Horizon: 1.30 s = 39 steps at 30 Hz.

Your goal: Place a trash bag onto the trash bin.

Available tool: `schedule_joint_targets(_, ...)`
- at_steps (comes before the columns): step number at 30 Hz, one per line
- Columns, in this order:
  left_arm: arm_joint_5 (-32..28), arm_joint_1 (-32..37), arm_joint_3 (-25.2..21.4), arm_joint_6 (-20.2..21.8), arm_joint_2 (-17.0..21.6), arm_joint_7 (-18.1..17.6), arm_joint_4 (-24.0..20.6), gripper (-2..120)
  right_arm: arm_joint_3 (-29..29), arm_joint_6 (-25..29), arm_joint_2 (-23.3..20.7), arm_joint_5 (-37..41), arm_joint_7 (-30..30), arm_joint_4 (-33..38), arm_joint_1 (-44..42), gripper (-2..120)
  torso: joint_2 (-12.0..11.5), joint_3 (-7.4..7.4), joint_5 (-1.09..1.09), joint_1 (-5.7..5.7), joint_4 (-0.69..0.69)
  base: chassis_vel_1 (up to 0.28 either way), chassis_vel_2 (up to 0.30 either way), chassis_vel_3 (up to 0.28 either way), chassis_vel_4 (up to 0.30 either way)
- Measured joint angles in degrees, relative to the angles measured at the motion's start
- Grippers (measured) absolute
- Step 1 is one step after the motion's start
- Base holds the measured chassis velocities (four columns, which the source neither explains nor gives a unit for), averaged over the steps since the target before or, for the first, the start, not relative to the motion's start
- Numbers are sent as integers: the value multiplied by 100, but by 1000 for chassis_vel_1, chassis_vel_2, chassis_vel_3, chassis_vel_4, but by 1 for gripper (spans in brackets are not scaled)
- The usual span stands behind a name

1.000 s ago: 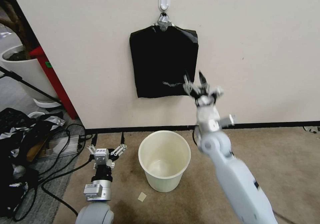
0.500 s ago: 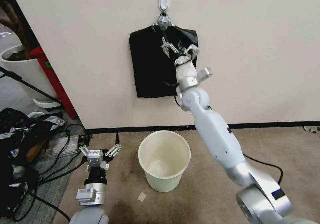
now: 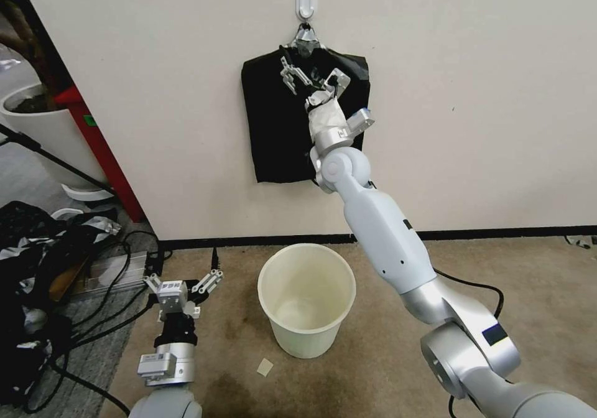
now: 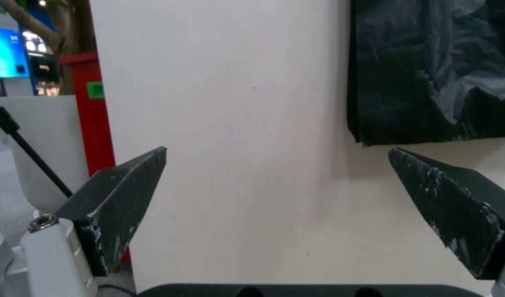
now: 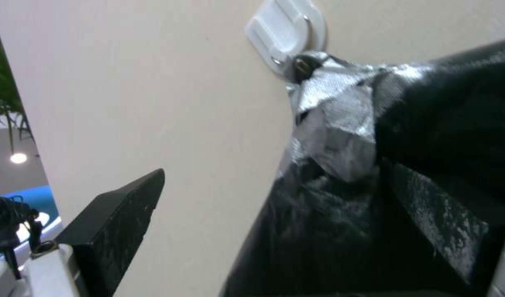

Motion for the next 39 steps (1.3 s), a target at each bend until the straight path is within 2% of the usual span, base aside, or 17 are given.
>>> schedule_joint_targets(5,-11,-51,-3,-6,22,-8,111,100,108,40,97,120,-156,24,59,89,0,0,0,0,0,0,0,0,0)
schedule_joint_targets(8,1,-85,16,-12,26,-9,160,100,116,60,124,153,-182,76,77,88,0,0,0,0,0,0,0,0,0)
schedule_joint_targets(27,49,-174,86,-19,55,-36,280,100,243,45,103,144,-178,-94,89,87,0,0,0,0,0,0,0,0,0)
schedule_joint_targets(30,59,-187,97,-23,59,-50,310,100,250,47,103,144,-177,-114,110,74,0,0,0,0,0,0,0,0,0)
schedule_joint_targets(32,60,-189,97,-24,63,-53,312,100,252,47,104,140,-177,-115,115,72,0,0,0,0,0,0,0,0,0)
schedule_joint_targets(33,61,-190,98,-25,69,-54,315,100,252,47,104,137,-177,-119,118,64,0,0,1,0,0,0,0,0,0)
schedule_joint_targets(35,62,-191,98,-26,71,-55,316,100,252,49,104,134,-176,-122,121,60,0,0,1,0,0,0,0,0,0)
schedule_joint_targets(39,68,-192,100,-36,79,-68,325,100,283,65,120,121,-170,-153,133,41,0,0,0,0,0,0,0,0,0)
